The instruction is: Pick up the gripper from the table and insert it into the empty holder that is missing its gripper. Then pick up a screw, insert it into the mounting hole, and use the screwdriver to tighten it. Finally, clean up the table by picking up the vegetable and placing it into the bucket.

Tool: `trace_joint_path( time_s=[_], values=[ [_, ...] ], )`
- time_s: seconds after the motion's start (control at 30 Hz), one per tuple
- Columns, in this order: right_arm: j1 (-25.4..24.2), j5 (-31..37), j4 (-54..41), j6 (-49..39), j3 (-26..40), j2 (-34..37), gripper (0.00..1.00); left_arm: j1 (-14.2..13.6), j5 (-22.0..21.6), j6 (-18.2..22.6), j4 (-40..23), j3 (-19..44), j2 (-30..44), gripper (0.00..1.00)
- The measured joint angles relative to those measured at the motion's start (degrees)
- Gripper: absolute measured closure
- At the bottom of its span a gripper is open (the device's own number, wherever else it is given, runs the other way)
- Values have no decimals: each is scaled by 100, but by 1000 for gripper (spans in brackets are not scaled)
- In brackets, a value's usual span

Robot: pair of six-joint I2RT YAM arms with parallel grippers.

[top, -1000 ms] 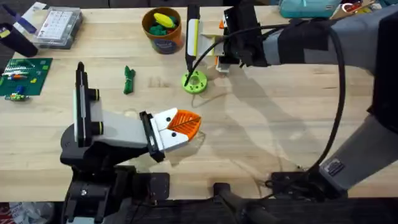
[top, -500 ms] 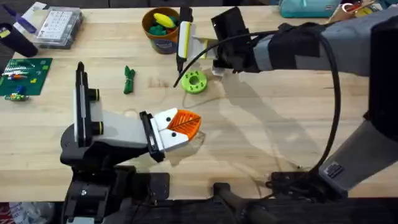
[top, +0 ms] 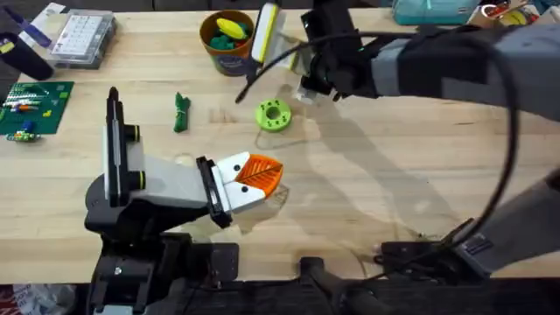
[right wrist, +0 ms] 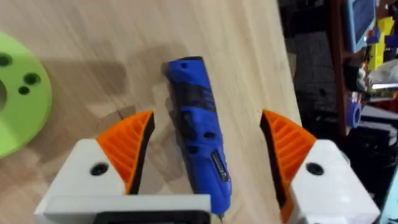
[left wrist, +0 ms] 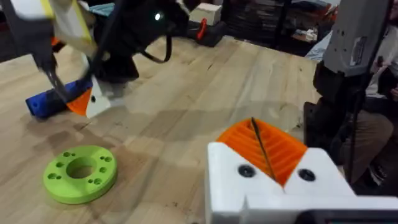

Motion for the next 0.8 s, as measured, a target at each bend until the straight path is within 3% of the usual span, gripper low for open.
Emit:
trace_joint_path(
  time_s=[0.43,0.8],
  values=[
    [206,-7,-1255,1587,-14,-1739,13,0,0,0,0,0,-2,989],
    [272,-10,-2153,3604,-20,-3297,14,0,-2,0,0,0,0,989]
  ],
)
